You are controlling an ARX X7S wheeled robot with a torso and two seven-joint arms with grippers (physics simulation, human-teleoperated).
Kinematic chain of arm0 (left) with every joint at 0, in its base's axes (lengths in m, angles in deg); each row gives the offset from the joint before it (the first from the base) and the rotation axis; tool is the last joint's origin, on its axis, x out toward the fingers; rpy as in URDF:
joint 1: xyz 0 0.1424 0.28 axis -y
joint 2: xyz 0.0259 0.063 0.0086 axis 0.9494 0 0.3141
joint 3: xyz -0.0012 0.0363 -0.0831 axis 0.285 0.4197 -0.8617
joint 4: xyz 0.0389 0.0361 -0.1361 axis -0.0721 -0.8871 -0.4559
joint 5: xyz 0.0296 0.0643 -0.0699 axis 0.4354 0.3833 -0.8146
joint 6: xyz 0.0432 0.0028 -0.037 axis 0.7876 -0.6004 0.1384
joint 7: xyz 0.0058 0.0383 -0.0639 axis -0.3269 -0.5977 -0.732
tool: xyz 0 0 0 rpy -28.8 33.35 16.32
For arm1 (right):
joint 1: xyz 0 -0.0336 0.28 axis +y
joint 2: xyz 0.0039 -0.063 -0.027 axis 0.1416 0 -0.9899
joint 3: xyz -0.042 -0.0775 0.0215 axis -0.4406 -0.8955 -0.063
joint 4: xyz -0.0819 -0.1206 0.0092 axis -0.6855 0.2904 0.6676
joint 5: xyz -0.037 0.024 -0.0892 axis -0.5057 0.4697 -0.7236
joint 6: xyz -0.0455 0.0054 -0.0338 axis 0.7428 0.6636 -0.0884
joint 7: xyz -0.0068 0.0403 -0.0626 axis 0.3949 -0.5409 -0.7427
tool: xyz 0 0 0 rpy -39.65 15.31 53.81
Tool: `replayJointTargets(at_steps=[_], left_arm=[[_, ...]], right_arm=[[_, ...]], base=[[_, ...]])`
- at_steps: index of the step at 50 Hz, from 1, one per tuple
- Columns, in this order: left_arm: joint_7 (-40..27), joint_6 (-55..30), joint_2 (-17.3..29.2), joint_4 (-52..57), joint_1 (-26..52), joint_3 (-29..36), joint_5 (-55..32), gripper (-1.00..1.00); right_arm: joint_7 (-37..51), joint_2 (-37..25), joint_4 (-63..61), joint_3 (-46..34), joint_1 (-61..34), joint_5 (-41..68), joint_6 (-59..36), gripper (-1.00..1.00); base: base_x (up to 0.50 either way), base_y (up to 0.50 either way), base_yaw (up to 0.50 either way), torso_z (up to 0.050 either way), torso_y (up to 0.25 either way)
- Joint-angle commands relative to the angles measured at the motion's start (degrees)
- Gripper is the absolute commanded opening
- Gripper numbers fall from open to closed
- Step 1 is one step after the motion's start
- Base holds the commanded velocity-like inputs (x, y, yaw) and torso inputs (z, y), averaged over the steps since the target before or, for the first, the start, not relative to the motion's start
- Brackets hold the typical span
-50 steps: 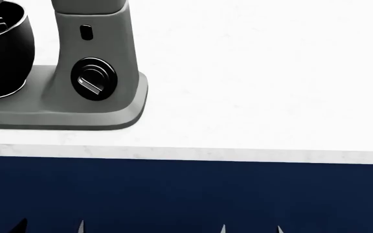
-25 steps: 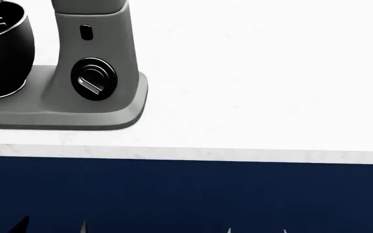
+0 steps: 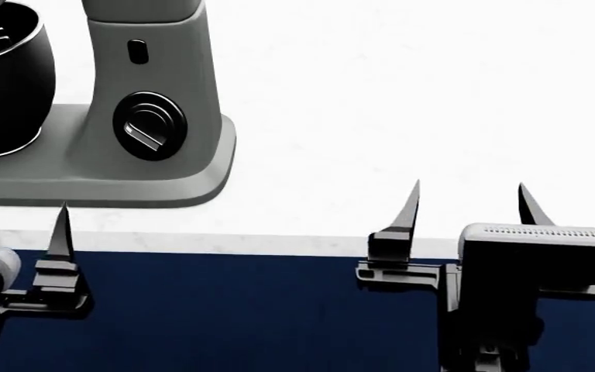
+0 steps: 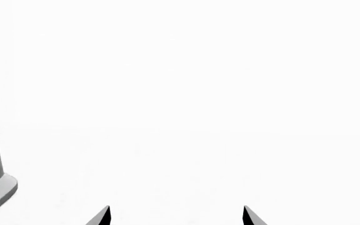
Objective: Open the stand mixer head.
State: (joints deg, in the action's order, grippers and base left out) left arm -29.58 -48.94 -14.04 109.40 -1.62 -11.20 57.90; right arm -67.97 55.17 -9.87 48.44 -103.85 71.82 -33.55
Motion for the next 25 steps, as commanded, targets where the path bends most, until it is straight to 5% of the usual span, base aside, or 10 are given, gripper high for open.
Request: replayJointTargets(at_steps=[1, 14, 25], left_arm=[[-1.2, -8.4, 1.6, 7.2, 5.7, -1.0, -1.1, 1.00], [-1.5, -6.5, 1.6, 6.3, 4.3, -1.4, -1.5, 1.00], [-2.0, -6.8, 1.8, 7.3, 3.7, -1.9, -2.1, 1.00]], right_arm=[[0.3, -0.9, -4.9, 0.9, -6.3, 1.5, -7.3, 1.00], [1.6, -1.1, -3.1, -0.3, -5.8, 0.5, -4.0, 1.00], [2.5, -1.5, -2.9, -0.7, -6.1, 0.3, -4.5, 1.00]], base=[[0.00, 0.00, 0.00, 0.000, 0.000], [0.00, 0.00, 0.00, 0.000, 0.000], [0.00, 0.50, 0.00, 0.000, 0.000]])
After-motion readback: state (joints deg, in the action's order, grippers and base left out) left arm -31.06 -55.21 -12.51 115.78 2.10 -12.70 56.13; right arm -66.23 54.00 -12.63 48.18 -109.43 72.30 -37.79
